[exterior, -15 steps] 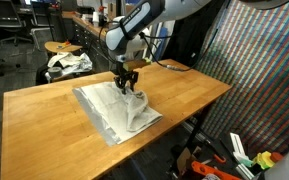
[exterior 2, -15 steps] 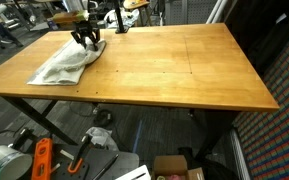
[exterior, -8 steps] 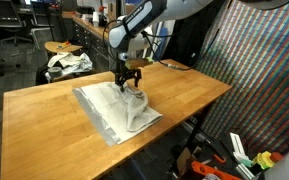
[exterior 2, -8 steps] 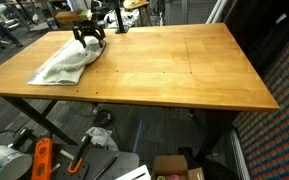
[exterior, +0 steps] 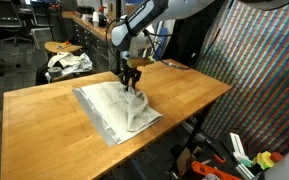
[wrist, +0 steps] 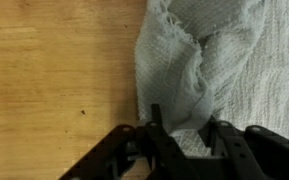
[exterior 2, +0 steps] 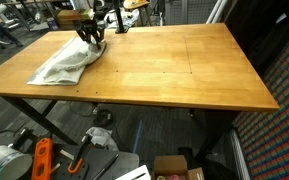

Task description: Fold the cloth

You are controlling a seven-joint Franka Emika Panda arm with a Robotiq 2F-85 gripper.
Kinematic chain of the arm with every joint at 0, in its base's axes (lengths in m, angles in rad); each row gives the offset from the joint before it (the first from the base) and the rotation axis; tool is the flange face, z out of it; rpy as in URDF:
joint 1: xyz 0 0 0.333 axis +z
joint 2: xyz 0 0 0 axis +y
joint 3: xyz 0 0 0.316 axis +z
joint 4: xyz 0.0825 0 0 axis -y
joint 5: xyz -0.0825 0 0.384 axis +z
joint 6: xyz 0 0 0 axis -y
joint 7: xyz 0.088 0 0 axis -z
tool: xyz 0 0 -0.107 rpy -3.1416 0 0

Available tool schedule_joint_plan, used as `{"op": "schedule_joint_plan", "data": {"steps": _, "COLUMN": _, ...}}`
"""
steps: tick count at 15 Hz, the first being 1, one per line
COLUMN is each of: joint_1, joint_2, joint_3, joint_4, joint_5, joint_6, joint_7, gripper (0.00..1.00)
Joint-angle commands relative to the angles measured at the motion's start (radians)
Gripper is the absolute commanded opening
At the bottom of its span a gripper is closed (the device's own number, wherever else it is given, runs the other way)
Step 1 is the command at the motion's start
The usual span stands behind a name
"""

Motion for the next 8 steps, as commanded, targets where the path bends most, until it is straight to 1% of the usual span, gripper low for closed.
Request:
{"op": "schedule_joint_plan", "data": {"steps": 1, "joint_1": -0.002, "joint_2": 0.006, "joint_3": -0.003, "joint_4": 0.027, "joint_5": 0.021, "joint_6": -0.001, "joint_7": -0.019, "gripper": 0.1}}
{"op": "schedule_joint_plan", "data": {"steps": 5, "joint_1": 0.002, "joint_2": -0.001, "joint_3": -0.008, "joint_4": 0.032, "joint_5": 0.012, "joint_6": -0.007, "joint_7": -0.013, "gripper": 0.02}}
{"op": "schedule_joint_plan", "data": {"steps": 7, "joint_1": 0.003, "joint_2": -0.012, "joint_3": -0.008, "joint_4": 0.034, "joint_5": 0.014, "joint_6": -0.018, "joint_7": -0.008, "gripper": 0.07}}
{"op": "schedule_joint_plan", "data": {"steps": 8, "joint_1": 0.003, "joint_2": -0.017, "joint_3": -0.006, "joint_4": 0.035, "joint_5": 0.015, "joint_6": -0.022, "joint_7": -0.011, "gripper": 0.07}}
